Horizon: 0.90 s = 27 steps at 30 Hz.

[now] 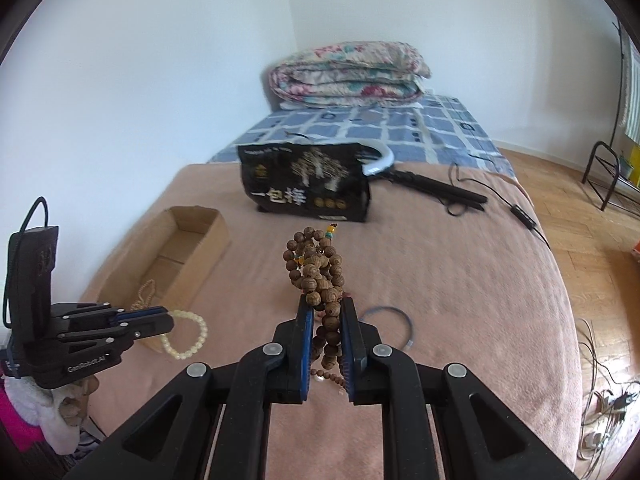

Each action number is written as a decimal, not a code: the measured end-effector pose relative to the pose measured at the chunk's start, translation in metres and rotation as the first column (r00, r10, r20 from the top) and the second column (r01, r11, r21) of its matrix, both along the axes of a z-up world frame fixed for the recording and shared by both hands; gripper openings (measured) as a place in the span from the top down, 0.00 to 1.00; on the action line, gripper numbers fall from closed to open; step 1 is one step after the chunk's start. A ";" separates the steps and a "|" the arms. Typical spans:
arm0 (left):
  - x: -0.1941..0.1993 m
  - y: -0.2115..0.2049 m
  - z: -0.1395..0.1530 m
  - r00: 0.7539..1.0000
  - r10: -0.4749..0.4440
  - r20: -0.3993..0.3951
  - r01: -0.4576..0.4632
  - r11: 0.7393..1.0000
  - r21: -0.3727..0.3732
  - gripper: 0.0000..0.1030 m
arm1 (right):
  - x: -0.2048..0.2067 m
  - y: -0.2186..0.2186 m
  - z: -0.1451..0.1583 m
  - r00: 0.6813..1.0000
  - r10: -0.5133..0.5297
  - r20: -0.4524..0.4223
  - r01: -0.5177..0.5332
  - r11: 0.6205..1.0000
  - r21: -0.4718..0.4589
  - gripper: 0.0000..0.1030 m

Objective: Organize jewelry
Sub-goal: 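Carry the jade bracelet with the left tool while the right tool carries the prayer beads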

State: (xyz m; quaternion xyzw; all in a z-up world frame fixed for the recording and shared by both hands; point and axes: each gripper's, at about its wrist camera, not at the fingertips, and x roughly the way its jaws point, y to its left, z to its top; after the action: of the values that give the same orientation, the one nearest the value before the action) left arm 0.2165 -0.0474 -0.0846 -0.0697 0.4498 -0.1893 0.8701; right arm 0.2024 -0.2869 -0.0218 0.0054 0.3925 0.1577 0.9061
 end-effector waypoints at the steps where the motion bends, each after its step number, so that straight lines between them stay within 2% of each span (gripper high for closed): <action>1: 0.000 0.005 0.002 1.000 0.009 0.005 -0.009 1.000 -0.003 0.95 | 0.001 0.007 0.003 1.000 0.013 0.007 -0.013 1.000 0.004 0.90; 13: 0.012 0.073 0.016 0.991 0.132 0.027 -0.132 0.991 -0.003 0.95 | 0.011 0.085 0.014 0.987 0.152 0.040 -0.155 0.985 0.072 0.90; 27: 0.049 0.148 0.007 0.963 0.269 -0.013 -0.269 0.963 -0.024 0.95 | 0.022 0.133 0.007 0.976 0.215 0.036 -0.217 0.971 0.097 0.90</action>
State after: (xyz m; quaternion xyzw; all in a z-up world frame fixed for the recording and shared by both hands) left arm 0.2651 0.1003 -0.0778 -0.1421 0.4378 -0.0748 0.8846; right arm 0.2247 -0.1537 -0.0152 0.0060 0.3707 0.2748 0.8871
